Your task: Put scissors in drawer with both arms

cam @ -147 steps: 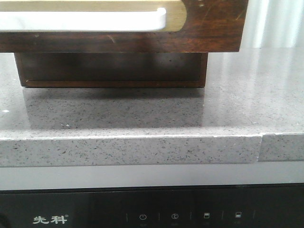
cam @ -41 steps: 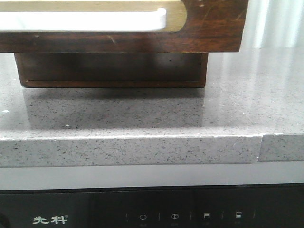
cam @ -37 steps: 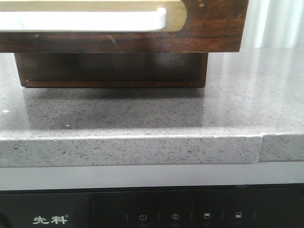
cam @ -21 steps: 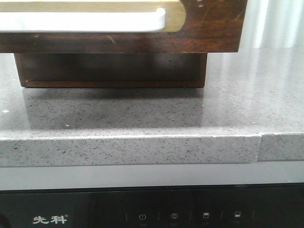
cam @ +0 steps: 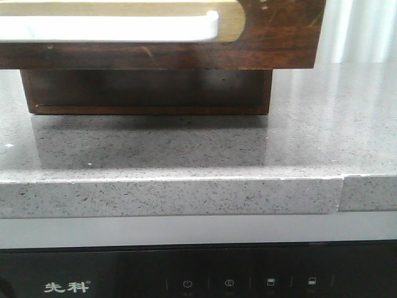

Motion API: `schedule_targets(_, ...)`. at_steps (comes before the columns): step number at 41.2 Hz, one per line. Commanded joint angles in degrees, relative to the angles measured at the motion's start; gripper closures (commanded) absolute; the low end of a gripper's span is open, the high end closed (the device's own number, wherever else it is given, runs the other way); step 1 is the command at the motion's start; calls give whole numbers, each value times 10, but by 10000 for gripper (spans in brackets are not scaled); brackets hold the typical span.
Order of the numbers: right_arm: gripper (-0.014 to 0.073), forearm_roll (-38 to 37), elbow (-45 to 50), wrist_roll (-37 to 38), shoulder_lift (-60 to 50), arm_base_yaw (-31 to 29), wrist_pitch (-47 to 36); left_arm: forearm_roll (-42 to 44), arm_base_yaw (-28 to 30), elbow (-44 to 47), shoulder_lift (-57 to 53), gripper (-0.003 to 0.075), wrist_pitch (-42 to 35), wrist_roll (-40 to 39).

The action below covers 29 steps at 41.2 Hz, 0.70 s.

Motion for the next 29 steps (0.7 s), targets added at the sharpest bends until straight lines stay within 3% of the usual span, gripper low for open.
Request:
schedule_targets(1, 661, 3, 1, -1, -10, 2, -52, -4, -4, 15, -11, 741, -50, -5)
schedule_targets(10, 661, 3, 1, -1, -10, 2, -56, -4, -4, 15, -11, 741, -50, -5)
schedule_targets(20, 661, 8, 1, -2, -10, 2, -115, -4, -4, 15, -11, 741, -50, -5)
schedule_targets(29, 661, 44, 1, -1, -10, 2, -104, -4, -4, 15, -11, 741, -50, -5)
